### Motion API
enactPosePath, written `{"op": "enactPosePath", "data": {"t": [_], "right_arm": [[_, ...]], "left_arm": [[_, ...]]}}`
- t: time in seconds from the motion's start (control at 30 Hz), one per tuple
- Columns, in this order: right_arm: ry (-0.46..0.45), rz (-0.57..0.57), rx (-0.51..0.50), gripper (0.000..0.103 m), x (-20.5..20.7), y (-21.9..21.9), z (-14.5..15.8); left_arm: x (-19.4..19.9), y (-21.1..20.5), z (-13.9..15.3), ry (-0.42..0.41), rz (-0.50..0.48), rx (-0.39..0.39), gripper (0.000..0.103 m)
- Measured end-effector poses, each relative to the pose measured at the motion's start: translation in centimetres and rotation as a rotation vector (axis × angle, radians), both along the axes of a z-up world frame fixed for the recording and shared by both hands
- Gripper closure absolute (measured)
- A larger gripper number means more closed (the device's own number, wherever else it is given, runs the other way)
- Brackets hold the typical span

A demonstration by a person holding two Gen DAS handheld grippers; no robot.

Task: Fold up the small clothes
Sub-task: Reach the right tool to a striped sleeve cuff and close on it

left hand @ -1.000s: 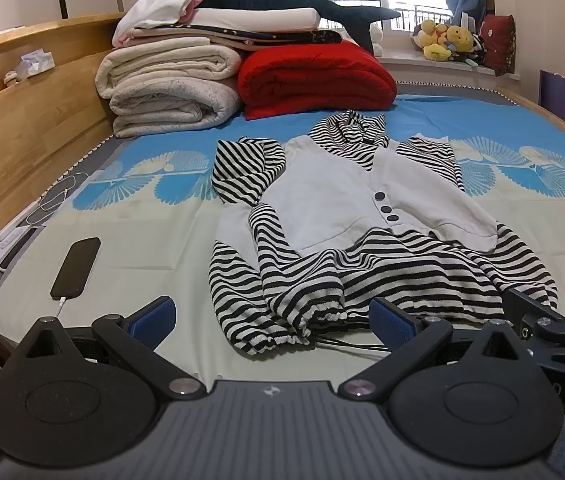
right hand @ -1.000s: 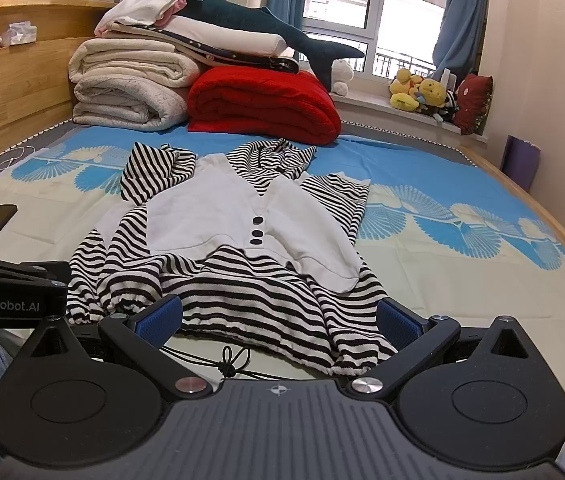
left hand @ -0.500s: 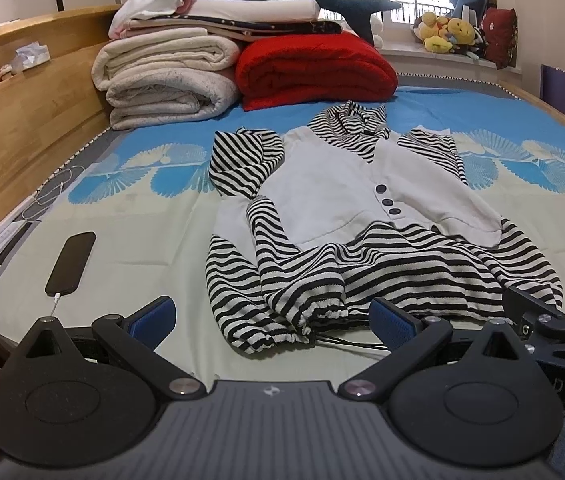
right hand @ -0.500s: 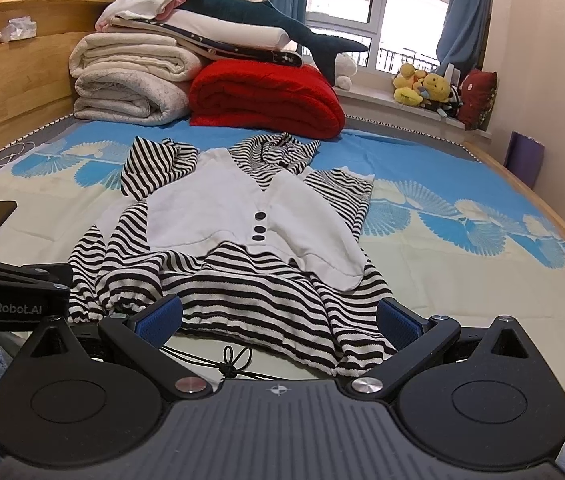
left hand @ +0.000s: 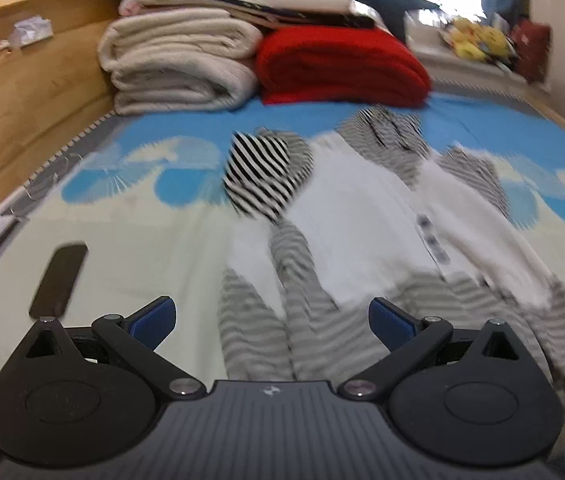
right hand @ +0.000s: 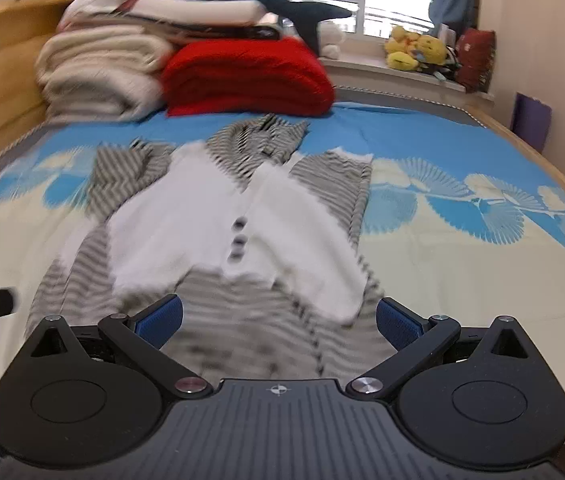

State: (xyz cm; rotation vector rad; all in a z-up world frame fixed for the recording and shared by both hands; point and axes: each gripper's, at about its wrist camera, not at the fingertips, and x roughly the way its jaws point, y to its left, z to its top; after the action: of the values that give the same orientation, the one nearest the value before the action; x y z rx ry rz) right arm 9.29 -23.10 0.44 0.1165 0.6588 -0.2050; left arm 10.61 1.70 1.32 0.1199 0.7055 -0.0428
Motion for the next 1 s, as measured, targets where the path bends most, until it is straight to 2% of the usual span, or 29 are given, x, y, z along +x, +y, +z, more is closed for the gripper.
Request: {"op": "enactPosePath", "data": {"t": [0.1, 0.23, 0.3, 0.4, 0.43, 0.53, 0.67, 0.73, 0.77, 0.8, 0.83, 0.87, 0.93, 0.97, 1.0], "right_arm": [[-0.042, -0.043, 0.060, 0.001, 5.5, -4.3, 0.6], [-0.054, -0.102, 0.179, 0.001, 13.8, -11.3, 0.1], [-0.037, -0.151, 0.248, 0.001, 18.7, -15.4, -1.3], [0.023, -0.246, 0.299, 0.001, 25.7, -20.4, -4.4], [0.039, -0.277, 0.301, 0.001, 27.6, -21.5, -5.5], [0.066, -0.358, 0.320, 0.001, 33.2, -24.0, -8.9], [0.110, -0.416, 0.379, 0.001, 39.8, -25.5, -13.5], [0.125, -0.439, 0.372, 0.004, 42.0, -25.7, -15.0], [0.127, -0.420, 0.360, 0.011, 42.9, -25.4, -15.8], [0.131, -0.380, 0.344, 0.055, 43.6, -25.1, -16.2], [0.145, -0.343, 0.319, 0.094, 44.0, -24.7, -16.3], [0.137, -0.313, 0.288, 0.099, 43.8, -24.4, -16.0], [0.088, -0.318, 0.241, 0.099, 42.5, -24.9, -14.3], [0.053, -0.337, 0.201, 0.099, 41.4, -25.9, -13.4], [0.043, -0.403, 0.136, 0.099, 39.9, -27.6, -12.5]], "left_arm": [[4.9, 1.2, 0.4, -0.035, 0.042, -0.021, 0.000], [11.3, 3.1, -0.8, -0.086, 0.131, -0.076, 0.000], [14.0, 3.8, -2.1, -0.101, 0.168, -0.114, 0.000], [16.8, 4.8, -4.3, -0.123, 0.223, -0.176, 0.000], [17.7, 5.2, -5.4, -0.107, 0.245, -0.201, 0.000], [20.8, 5.9, -6.8, 0.023, 0.273, -0.249, 0.000], [22.2, 5.5, -6.6, -0.009, 0.265, -0.151, 0.000], [22.5, 5.1, -6.9, -0.019, 0.254, -0.121, 0.000], [22.6, 4.8, -7.3, -0.011, 0.251, -0.111, 0.000], [23.0, 4.5, -7.6, 0.005, 0.247, -0.104, 0.000], [23.0, 4.3, -8.1, 0.017, 0.241, -0.090, 0.000], [23.0, 4.2, -8.4, 0.025, 0.238, -0.080, 0.000], [23.3, 3.9, -8.8, 0.031, 0.242, -0.058, 0.000], [23.2, 3.8, -8.9, 0.027, 0.245, -0.054, 0.000], [23.2, 3.8, -8.9, 0.020, 0.248, -0.052, 0.000]]}}
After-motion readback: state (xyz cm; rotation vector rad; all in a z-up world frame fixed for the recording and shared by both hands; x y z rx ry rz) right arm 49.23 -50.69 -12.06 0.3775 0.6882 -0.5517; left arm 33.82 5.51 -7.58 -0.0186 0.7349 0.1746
